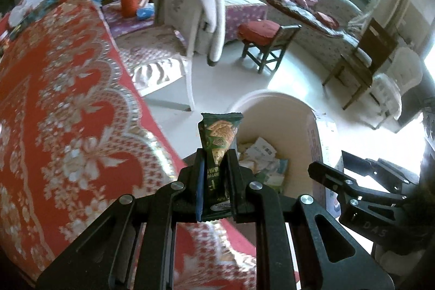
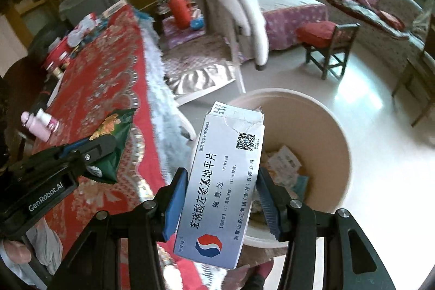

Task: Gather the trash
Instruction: 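Carry the green snack bag and white medicine box over the beige bucket, then open both grippers to drop the snack bag and white box into the bucket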

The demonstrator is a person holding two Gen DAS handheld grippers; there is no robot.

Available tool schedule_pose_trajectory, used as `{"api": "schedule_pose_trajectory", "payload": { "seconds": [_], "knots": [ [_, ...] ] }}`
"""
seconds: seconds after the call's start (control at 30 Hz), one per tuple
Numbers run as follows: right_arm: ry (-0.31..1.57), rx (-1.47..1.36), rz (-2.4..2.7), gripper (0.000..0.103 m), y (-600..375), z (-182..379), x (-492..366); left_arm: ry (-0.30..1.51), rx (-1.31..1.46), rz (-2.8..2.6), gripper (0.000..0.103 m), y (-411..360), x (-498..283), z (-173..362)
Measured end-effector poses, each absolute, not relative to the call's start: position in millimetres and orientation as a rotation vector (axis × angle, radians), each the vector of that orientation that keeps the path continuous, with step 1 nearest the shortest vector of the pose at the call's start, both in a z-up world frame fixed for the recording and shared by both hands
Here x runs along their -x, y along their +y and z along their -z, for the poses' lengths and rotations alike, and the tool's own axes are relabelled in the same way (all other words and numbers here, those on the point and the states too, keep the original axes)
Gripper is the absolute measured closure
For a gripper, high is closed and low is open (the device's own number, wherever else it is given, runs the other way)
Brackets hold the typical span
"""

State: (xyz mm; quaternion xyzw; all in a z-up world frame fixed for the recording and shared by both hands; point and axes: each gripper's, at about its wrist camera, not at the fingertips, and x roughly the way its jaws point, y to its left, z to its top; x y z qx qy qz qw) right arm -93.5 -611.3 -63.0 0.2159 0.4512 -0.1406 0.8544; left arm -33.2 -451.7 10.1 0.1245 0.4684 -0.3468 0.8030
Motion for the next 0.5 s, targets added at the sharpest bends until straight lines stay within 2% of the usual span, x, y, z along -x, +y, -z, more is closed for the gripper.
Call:
{"api": "schedule_pose_trajectory", "payload": {
  "seconds": [0.5],
  "knots": [
    [0.977,-0.517,0.361,0.053,-660.0,82.9,120.2,1.023,-0.335,0.782,0.091,-508.1,45.7,14.1]
  ]
}}
